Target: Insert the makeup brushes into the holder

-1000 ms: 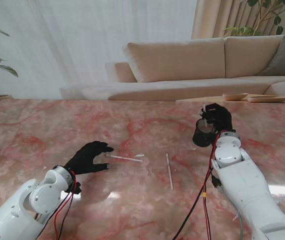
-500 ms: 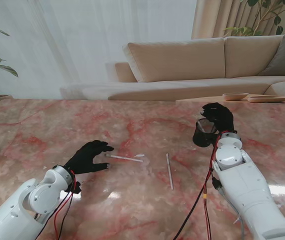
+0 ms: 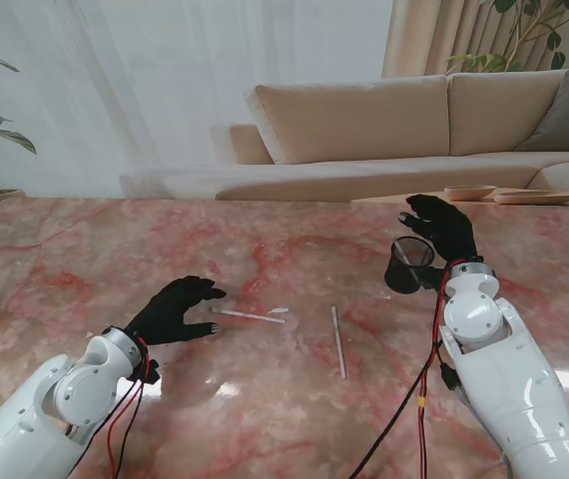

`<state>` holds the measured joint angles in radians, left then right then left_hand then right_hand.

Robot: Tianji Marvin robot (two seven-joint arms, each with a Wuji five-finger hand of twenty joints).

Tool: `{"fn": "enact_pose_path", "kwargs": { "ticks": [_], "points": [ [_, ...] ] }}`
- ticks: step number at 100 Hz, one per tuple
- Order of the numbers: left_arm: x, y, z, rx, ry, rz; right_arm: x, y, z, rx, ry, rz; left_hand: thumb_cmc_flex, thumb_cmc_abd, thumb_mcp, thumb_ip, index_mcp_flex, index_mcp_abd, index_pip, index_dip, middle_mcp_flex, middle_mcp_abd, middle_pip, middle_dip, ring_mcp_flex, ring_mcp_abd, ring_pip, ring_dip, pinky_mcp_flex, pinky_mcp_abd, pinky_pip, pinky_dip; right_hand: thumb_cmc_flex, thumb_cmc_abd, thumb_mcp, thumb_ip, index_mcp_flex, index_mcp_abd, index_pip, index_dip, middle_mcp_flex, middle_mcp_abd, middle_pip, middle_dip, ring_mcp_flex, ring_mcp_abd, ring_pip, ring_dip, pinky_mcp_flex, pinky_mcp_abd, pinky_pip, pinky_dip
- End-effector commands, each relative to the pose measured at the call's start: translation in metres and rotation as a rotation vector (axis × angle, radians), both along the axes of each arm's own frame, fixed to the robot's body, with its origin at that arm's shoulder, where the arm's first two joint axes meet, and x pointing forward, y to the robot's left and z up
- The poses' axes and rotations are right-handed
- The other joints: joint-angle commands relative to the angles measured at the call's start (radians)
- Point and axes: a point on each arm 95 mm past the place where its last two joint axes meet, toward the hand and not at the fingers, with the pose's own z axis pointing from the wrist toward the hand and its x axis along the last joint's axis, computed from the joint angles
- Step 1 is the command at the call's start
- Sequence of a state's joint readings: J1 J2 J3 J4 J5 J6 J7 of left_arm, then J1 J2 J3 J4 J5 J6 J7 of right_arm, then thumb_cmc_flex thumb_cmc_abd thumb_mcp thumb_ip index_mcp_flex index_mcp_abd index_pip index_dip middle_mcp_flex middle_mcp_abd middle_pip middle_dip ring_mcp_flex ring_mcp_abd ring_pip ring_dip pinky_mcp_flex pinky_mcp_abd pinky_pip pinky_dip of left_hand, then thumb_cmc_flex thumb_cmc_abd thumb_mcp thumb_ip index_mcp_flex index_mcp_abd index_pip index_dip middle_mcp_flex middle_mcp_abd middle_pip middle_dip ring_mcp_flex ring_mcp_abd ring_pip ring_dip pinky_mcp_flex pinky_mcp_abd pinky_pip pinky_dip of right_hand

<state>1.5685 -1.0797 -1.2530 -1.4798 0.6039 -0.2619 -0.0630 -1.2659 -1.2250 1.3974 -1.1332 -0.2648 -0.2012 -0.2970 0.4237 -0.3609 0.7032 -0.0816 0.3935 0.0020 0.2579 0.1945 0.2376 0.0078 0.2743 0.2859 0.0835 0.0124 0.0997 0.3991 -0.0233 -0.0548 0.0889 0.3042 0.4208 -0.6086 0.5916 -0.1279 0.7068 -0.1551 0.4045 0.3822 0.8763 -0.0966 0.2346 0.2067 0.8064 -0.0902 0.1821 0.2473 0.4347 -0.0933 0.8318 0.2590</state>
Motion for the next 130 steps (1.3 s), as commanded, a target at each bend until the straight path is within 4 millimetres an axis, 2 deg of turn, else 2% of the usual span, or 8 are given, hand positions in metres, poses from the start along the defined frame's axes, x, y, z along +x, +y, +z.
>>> {"fn": "enact_pose_path", "kwargs": {
  "ticks": [1,11,28,55,67,77,101,130],
  "points": [
    [-0.002,-0.001,0.003,0.002,-0.007,-0.008,-0.009,-0.004,-0.003,-0.034,0.025,0.019,-0.017,0.009,-0.019,0.016,0.010,0.013,-0.023,-0.009,-0.005,-0.029,0.002,0.006,-0.023,-0.034,-0.009,0.009,-0.005,-0.012,-0.014,0.018,-0.070,0.007,-0.020,0.046,-0.043,0.001,-0.023,-0.012,-0.040,-0.035,-0.019,-0.022,-0.047,-0.053,-0.021,-0.029,-0.026,-0.058,-0.037,-0.029],
    [-0.003,-0.001,0.007,0.005,-0.012,-0.014,-0.021,-0.004,0.004,-0.118,0.036,0.053,-0.013,0.011,-0.027,0.015,0.026,0.025,-0.025,-0.010,0.017,-0.031,0.002,0.005,-0.008,-0.033,0.005,0.009,-0.013,-0.006,0.010,0.054,-0.143,-0.004,0.033,0.058,-0.070,0.011,-0.049,-0.026,-0.075,-0.035,-0.031,-0.035,-0.081,-0.060,-0.031,-0.040,-0.043,-0.066,-0.068,-0.038],
    [-0.005,-0.002,0.014,0.006,-0.020,-0.026,-0.050,-0.003,0.014,-0.251,0.051,0.112,-0.009,0.003,-0.025,0.014,0.042,0.040,-0.035,-0.016,0.039,-0.037,0.005,0.004,0.006,-0.030,0.011,0.008,-0.016,0.000,0.021,0.079,-0.198,-0.011,0.075,0.058,-0.105,0.022,-0.080,-0.040,-0.120,-0.036,-0.050,-0.050,-0.128,-0.068,-0.051,-0.055,-0.069,-0.076,-0.109,-0.050],
    [0.000,-0.002,0.026,0.050,-0.048,-0.062,-0.096,0.011,0.020,-0.355,0.067,0.193,0.003,-0.037,-0.003,0.007,0.064,0.047,-0.057,-0.028,0.050,-0.027,0.014,0.015,0.007,-0.020,0.023,0.012,-0.018,0.001,0.020,0.098,-0.208,-0.014,0.088,0.054,-0.125,0.032,-0.095,-0.044,-0.145,-0.033,-0.059,-0.055,-0.160,-0.071,-0.060,-0.062,-0.085,-0.082,-0.134,-0.054],
    [0.006,-0.001,0.031,0.086,-0.054,-0.079,-0.111,0.018,0.016,-0.383,0.078,0.221,0.006,-0.032,0.007,0.003,0.068,0.022,-0.052,-0.025,0.046,-0.020,0.024,0.034,0.001,-0.020,0.029,0.018,-0.017,-0.004,0.018,0.102,-0.204,-0.015,0.089,0.052,-0.121,0.034,-0.095,-0.043,-0.145,-0.030,-0.059,-0.056,-0.160,-0.068,-0.058,-0.063,-0.082,-0.081,-0.138,-0.053],
    [0.014,0.001,0.034,0.119,-0.053,-0.084,-0.121,0.024,0.011,-0.418,0.096,0.246,0.014,-0.035,0.023,0.001,0.063,0.006,-0.029,-0.011,0.033,0.000,0.029,0.054,-0.010,-0.023,0.033,0.026,-0.016,-0.006,0.015,0.105,-0.201,-0.015,0.088,0.051,-0.121,0.037,-0.097,-0.042,-0.142,-0.029,-0.058,-0.055,-0.157,-0.068,-0.056,-0.063,-0.080,-0.081,-0.140,-0.052],
    [0.030,0.004,0.037,0.226,-0.055,-0.077,-0.138,0.035,-0.005,-0.521,0.140,0.296,0.019,-0.064,0.061,-0.006,0.044,-0.016,-0.007,0.002,-0.008,-0.012,0.021,0.075,-0.029,-0.020,0.016,0.035,-0.017,0.000,0.007,0.107,-0.211,-0.012,0.086,0.050,-0.141,0.042,-0.109,-0.043,-0.176,-0.030,-0.072,-0.061,-0.196,-0.075,-0.071,-0.071,-0.106,-0.091,-0.165,-0.059],
    [0.039,0.000,0.022,0.267,-0.036,-0.088,-0.152,0.044,-0.017,-0.618,0.147,0.337,0.018,-0.107,0.104,-0.012,0.050,-0.023,0.010,0.010,-0.015,-0.017,0.025,0.091,-0.030,-0.014,0.008,0.059,-0.017,0.011,0.010,0.110,-0.243,-0.014,0.109,0.053,-0.153,0.041,-0.118,-0.041,-0.197,-0.032,-0.078,-0.065,-0.220,-0.079,-0.075,-0.077,-0.116,-0.096,-0.192,-0.065]
  ]
}}
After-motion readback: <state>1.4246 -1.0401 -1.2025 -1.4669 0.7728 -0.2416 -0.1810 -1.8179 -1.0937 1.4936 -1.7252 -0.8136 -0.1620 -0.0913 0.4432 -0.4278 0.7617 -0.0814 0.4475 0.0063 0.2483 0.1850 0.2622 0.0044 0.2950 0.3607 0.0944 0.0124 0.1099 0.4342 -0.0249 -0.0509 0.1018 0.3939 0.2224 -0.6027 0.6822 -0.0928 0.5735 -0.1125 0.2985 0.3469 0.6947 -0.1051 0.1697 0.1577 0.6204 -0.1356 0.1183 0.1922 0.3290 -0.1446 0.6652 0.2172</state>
